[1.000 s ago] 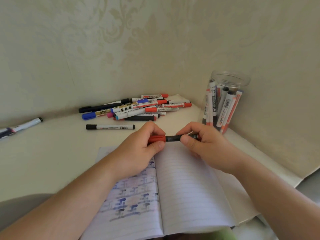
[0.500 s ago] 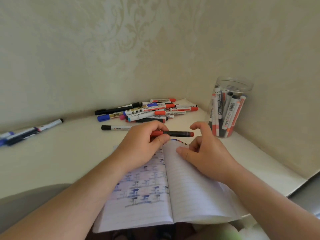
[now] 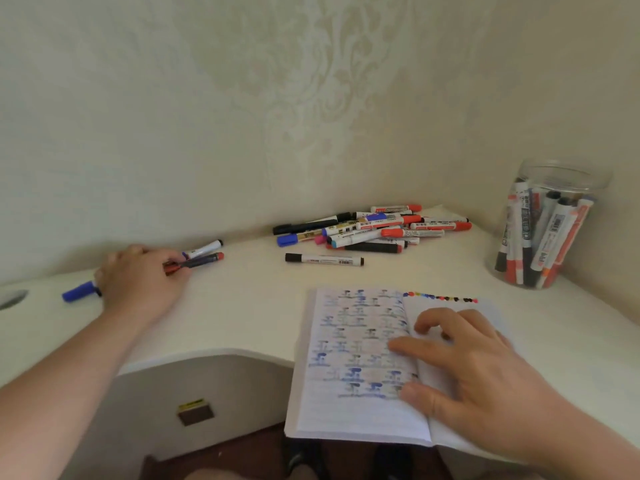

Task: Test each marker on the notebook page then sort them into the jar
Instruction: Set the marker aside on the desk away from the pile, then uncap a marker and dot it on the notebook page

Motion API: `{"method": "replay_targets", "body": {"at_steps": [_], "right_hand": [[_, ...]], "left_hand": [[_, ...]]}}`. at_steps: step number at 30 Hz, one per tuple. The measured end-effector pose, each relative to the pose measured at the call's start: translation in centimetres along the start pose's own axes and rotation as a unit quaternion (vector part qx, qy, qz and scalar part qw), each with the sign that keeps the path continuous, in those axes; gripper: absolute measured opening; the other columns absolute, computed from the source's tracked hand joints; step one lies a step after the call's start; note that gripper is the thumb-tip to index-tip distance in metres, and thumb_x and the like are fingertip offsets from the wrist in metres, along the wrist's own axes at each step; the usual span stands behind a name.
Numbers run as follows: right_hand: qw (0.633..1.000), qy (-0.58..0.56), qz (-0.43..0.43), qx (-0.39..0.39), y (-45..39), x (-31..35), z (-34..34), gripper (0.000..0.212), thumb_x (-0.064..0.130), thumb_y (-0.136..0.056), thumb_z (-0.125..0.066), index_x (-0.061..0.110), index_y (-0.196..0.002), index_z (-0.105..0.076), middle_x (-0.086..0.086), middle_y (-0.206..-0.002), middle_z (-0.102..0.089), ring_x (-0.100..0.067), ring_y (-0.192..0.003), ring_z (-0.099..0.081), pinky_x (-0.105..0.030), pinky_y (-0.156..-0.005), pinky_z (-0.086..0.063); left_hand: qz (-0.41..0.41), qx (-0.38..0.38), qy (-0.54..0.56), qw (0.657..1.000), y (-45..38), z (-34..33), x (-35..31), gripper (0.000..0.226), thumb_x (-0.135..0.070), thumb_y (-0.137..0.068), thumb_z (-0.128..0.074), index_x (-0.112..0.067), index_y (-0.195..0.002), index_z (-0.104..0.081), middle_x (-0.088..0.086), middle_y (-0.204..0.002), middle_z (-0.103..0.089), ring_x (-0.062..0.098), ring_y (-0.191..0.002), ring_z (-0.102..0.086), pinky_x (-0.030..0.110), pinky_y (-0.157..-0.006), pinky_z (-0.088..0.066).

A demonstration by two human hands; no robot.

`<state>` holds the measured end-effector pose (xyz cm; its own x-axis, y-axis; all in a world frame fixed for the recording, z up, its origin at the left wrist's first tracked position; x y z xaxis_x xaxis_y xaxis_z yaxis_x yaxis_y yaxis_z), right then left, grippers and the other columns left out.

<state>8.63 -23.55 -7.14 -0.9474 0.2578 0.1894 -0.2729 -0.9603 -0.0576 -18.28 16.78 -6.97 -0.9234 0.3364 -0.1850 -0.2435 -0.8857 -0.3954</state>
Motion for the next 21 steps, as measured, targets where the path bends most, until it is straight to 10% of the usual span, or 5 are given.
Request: {"method": "replay_targets", "body": {"at_steps": [7,14,21], "right_hand": [[0.998,-0.028,0.008,-0.061,0.0,-0.4,-0.6,0.06,0.092,-0.087,-0.034,0.066,-0.14,-0.042,0.03,-0.131,-0.039,-0.008,-0.117,-0.043,-0.042,-0.099,-0.049],[0.996,-0.04,0.013,-0.082,0.0,-0.4,-0.8,0.06,0.093,-0.086,-0.035,0.068,-0.14,-0.042,0.028,-0.133,-0.04,-0.006,-0.121,-0.042,-0.042,-0.1,-0.048],[0.994,-0.053,0.019,-0.091,0.1,-0.8,-0.7,0.063,0.092,-0.087,-0.035,0.061,-0.14,-0.05,0.025,-0.13,-0.042,-0.006,-0.121,-0.04,-0.039,-0.101,-0.046]], "left_hand": [[-0.001,-0.01,0.001,1.0,0.1,-0.7,-2.6,0.03,-0.036,-0.081,-0.068,-0.041,-0.111,-0.069,0.003,-0.111,-0.059,0.035,-0.11,-0.044,0.043,-0.095,-0.035],[-0.256,0.038,0.108,0.96,2.1,-2.1,-15.6,0.023,-0.042,-0.095,-0.061,-0.044,-0.116,-0.072,-0.006,-0.123,-0.062,0.026,-0.118,-0.049,0.036,-0.1,-0.036],[-0.222,0.09,0.106,0.965,3.1,-3.4,-19.1,0.023,-0.037,-0.107,-0.044,-0.029,-0.121,-0.06,0.001,-0.116,-0.063,0.031,-0.113,-0.053,0.041,-0.084,-0.036]]}}
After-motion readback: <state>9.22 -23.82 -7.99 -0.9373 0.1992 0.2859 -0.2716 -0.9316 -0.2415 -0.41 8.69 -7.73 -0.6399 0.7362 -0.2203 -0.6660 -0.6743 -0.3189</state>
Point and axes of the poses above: each hand's wrist, its own y-axis away from the middle knuckle, its own z-axis out of the back of the hand, x = y × z, the point moved 3 cm from there along -y, towards the middle knuckle
